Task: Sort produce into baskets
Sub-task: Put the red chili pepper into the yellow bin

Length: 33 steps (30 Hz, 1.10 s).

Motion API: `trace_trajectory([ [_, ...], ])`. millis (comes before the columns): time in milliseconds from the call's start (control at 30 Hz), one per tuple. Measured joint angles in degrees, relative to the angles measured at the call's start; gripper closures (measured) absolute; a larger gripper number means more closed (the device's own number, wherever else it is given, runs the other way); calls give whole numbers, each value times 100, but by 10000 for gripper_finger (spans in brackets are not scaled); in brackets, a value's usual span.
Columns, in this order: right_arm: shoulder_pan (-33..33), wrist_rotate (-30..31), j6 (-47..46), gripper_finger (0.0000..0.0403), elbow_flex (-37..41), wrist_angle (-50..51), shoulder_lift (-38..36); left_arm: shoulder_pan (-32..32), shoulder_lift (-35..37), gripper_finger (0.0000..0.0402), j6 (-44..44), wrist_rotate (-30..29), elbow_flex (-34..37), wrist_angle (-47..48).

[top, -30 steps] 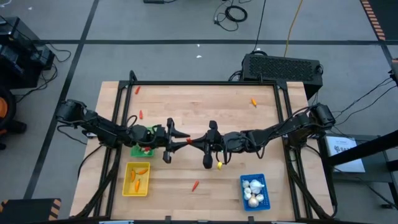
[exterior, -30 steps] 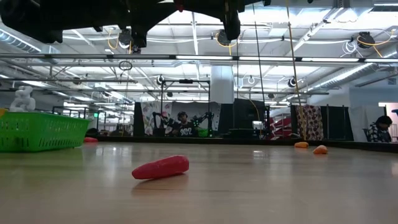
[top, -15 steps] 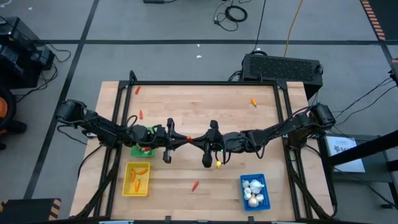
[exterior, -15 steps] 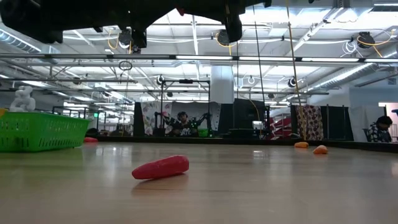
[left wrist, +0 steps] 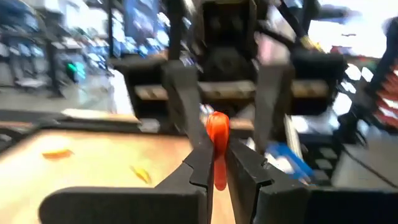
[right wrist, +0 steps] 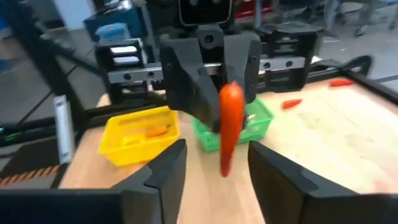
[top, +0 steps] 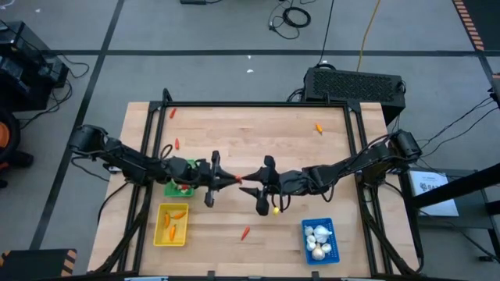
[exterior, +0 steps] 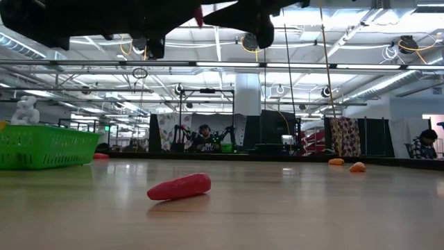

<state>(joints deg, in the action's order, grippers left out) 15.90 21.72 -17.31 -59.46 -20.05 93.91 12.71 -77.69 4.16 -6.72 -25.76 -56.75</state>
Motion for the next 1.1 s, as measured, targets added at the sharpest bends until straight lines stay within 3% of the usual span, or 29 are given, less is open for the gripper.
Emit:
trace_trajectory([
  [200,2,-856,-176,215,0,212,1,289,572,368,502,276,0,1810],
  [467,46,-866,-346,215,0,373,2,848,1763,369,1644,1099,0,4605],
  [767,46,-824,-347,215,0,368,2,1490,2458,369,3984,2858,0,6644],
  [1100,48,-827,-476,215,0,367,2,1962,2424,368,4803,2695,0,7933],
])
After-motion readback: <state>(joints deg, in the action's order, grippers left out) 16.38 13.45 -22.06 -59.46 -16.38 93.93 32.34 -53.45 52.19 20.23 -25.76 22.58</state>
